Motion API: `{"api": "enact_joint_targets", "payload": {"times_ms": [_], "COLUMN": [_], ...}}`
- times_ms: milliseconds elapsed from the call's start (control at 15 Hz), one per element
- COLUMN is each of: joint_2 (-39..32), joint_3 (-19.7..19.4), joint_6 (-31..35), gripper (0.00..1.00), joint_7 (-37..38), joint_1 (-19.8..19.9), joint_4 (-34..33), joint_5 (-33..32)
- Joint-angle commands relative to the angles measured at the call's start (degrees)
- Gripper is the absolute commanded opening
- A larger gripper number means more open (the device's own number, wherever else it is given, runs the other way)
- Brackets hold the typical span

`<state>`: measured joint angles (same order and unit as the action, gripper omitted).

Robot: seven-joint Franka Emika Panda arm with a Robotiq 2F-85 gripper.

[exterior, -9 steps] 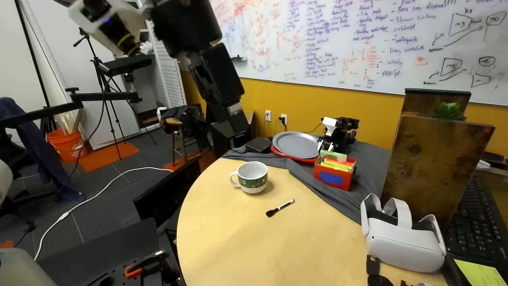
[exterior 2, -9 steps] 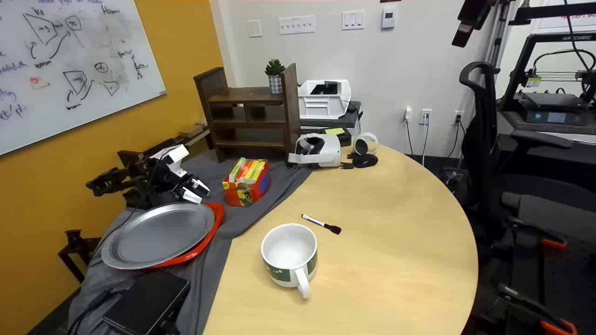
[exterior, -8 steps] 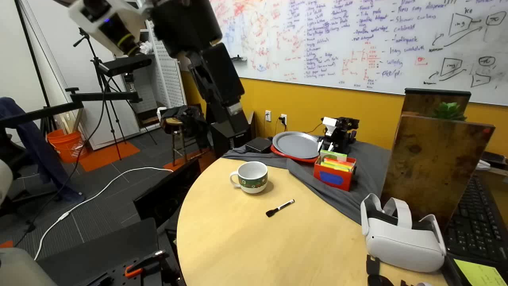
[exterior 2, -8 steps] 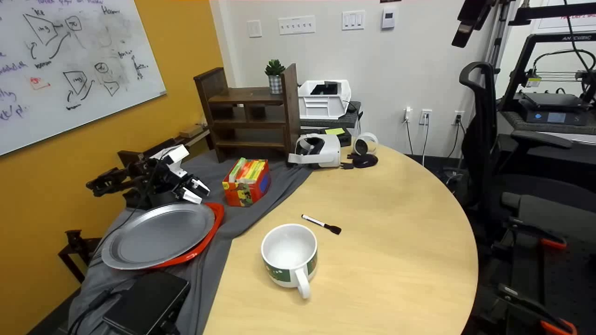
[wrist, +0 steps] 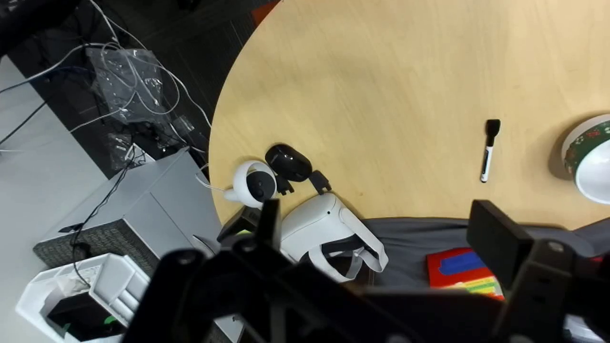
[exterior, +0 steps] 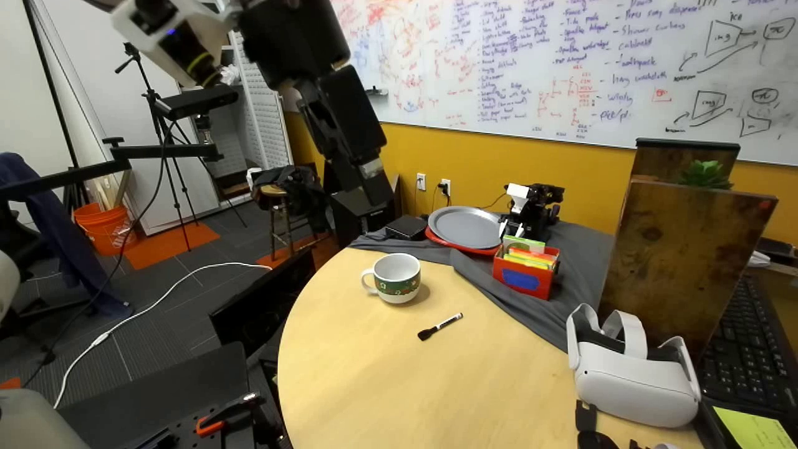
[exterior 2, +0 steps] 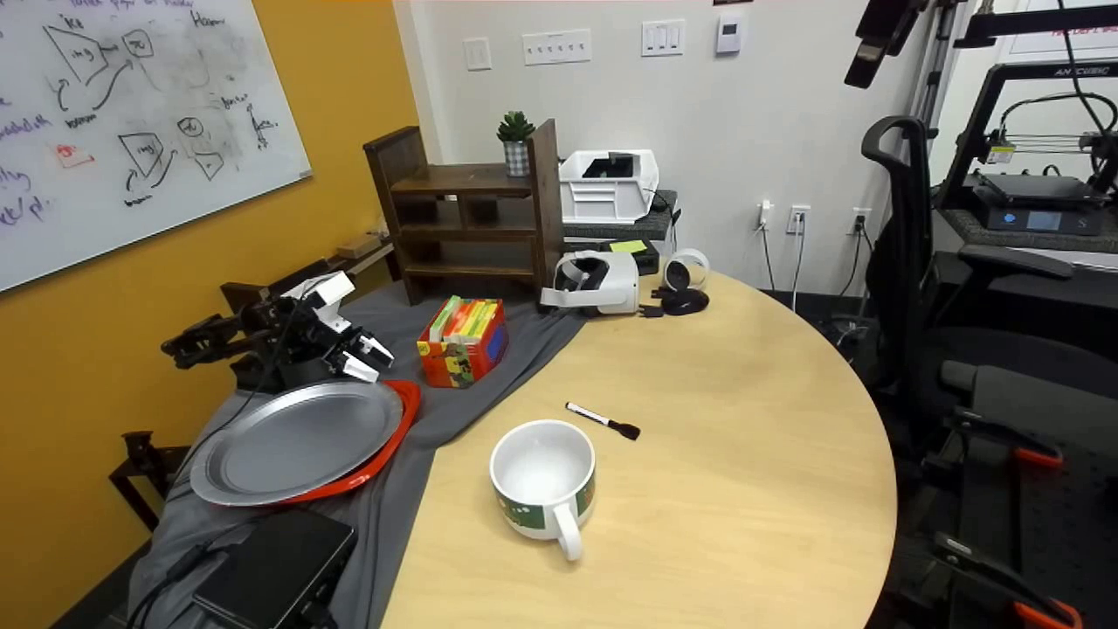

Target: Pick up the the pen from the table and move it to the right.

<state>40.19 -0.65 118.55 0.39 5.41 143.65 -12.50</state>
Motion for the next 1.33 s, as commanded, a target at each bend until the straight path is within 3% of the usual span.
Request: {"api": "enact_joint_targets", "payload": {"times_ms": [0, 733, 1267], "joint_2": [-2.1, -17.9, -31.7], "joint_3": [0.2, 0.0, 1.5], "joint_6": [6.7, 33.1, 55.4], "gripper": [1.0, 1.0, 1.0], "joint_7": [0.6, -1.1, -0.9], "joint_1": [-0.7, -6.2, -8.3], "joint_4": [0.7, 4.6, 6.9], "joint_5": [-0.5, 7.0, 8.2]}}
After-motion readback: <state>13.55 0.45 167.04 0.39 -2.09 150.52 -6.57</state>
